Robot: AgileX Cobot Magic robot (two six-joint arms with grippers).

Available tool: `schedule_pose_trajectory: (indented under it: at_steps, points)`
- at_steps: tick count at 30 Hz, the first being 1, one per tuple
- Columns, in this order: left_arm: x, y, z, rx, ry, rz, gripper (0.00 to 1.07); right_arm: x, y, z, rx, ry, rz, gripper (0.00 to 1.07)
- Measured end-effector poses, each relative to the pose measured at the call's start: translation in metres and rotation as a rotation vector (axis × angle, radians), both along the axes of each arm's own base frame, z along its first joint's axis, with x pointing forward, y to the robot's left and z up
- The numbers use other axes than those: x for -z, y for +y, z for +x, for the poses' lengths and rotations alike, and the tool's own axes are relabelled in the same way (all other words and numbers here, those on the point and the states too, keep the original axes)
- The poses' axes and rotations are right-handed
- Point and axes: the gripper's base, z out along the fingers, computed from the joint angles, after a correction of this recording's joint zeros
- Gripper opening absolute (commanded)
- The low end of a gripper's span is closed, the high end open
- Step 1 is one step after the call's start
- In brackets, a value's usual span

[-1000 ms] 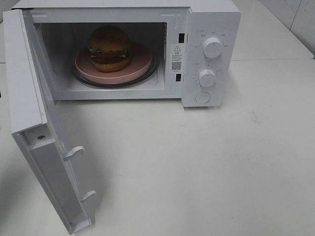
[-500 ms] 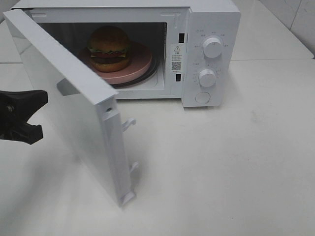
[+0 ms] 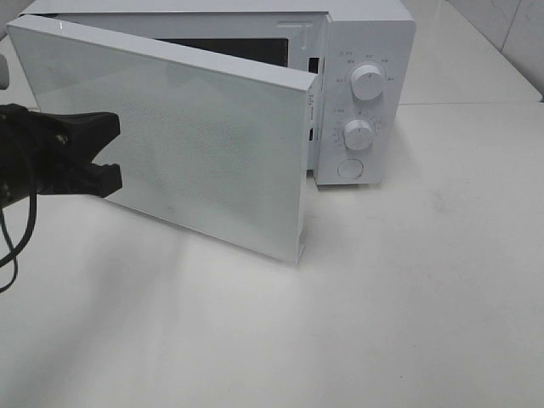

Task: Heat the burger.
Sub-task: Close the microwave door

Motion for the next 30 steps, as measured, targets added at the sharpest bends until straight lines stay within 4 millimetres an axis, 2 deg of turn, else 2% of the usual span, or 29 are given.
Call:
schedule_pose_trajectory:
  at_steps: [3,5,8,10,13,16,17,19,21,27,30]
  points:
    - [-0.004,-0.007,0.006,-0.011,0.000,-0.009,0.00,0.000,0.000,0.000,0.000,0.000,0.000,0.76]
    - [-0.001,-0.021,0.014,0.014,0.011,-0.003,0.00,0.000,0.000,0.000,0.000,0.000,0.000,0.76]
    - [0.000,-0.025,0.016,0.023,0.013,0.000,0.00,0.000,0.000,0.000,0.000,0.000,0.000,0.76]
    - [-0.001,-0.040,0.023,0.047,0.009,-0.002,0.00,0.000,0.000,0.000,0.000,0.000,0.000,0.76]
    - [-0.001,-0.052,0.028,0.055,0.010,-0.017,0.00,0.000,0.000,0.000,0.000,0.000,0.000,0.76]
    - [-0.001,-0.055,0.029,0.056,0.010,-0.022,0.00,0.000,0.000,0.000,0.000,0.000,0.000,0.76]
    - [0.000,-0.063,0.032,0.057,0.017,-0.033,0.00,0.000,0.000,0.000,0.000,0.000,0.000,0.76]
    - [0.000,-0.066,0.033,0.057,0.018,-0.039,0.00,0.000,0.000,0.000,0.000,0.000,0.000,0.76]
    - [0.005,-0.082,0.037,0.063,0.028,-0.045,0.00,0.000,0.000,0.000,0.000,0.000,0.000,0.76]
    - [0.009,-0.101,0.045,0.057,0.013,-0.029,0.00,0.000,0.000,0.000,0.000,0.000,0.000,0.76]
    - [0.010,-0.104,0.047,0.057,0.011,-0.028,0.00,0.000,0.000,0.000,0.000,0.000,0.000,0.76]
